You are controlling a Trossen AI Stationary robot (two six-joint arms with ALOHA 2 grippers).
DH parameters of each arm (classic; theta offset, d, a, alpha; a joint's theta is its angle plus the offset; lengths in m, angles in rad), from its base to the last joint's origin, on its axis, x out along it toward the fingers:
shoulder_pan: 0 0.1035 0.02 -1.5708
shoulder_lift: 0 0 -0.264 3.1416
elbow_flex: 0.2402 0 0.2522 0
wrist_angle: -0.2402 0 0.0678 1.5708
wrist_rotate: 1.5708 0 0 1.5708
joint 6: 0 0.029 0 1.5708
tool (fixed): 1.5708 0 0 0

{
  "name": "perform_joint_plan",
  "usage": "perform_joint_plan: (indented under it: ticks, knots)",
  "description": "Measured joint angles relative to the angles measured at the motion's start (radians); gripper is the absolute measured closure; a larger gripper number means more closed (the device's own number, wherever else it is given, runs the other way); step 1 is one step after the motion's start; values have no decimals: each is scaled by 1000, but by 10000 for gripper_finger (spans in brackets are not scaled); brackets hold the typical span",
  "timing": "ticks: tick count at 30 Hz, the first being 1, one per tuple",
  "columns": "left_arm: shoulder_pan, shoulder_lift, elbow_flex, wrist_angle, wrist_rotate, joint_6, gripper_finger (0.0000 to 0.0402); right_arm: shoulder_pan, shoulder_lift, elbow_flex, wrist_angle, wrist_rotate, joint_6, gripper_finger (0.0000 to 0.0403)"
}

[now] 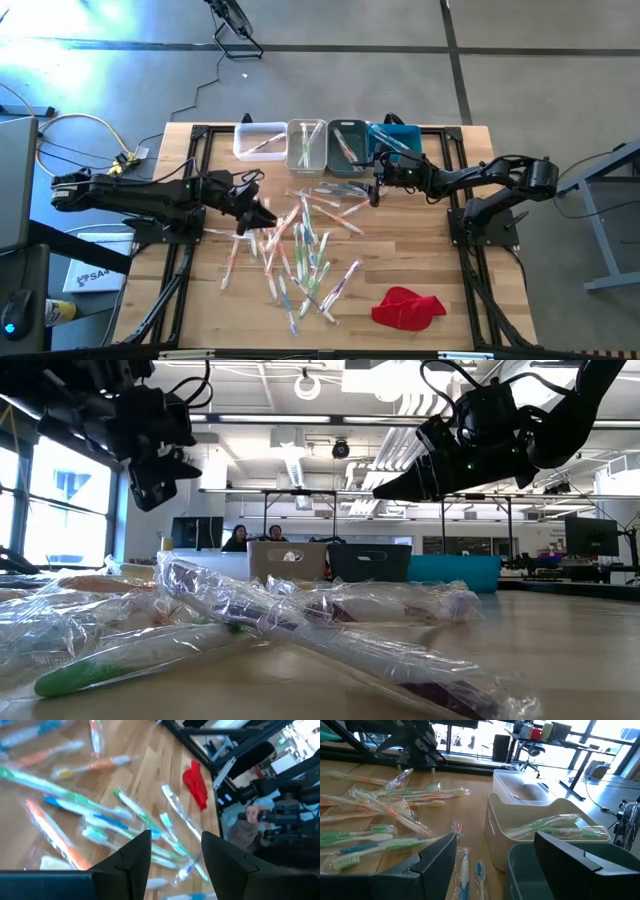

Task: Pick & Place Toothbrushes
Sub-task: Put the purple toothbrush into the transparent bin

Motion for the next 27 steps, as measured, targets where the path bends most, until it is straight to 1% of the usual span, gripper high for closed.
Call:
perform_joint_plan:
  ticks: [2, 4, 11, 16, 21, 25, 27]
  knots:
    - [-22, 0, 0, -13, -7, -7, 231, 0, 0, 0, 0, 0, 0, 141]
    - [-53, 0, 14, -57, -39, -25, 231, 0, 0, 0, 0, 0, 2, 141]
    - [-185, 1, 136, -285, -220, -20, 231, 0, 0, 0, -1, 0, 2, 141]
    - [-250, 8, 222, -462, -315, -28, 231, 0, 0, 0, -1, 0, 3, 141]
    - [-304, 21, 271, -567, -376, -52, 231, 0, 0, 0, -1, 0, 2, 141]
    - [-350, 49, 297, -594, -380, -56, 231, 0, 0, 0, -5, 0, 3, 141]
    - [-373, 69, 303, -642, -371, -73, 231, 0, 0, 0, -6, 0, 12, 141]
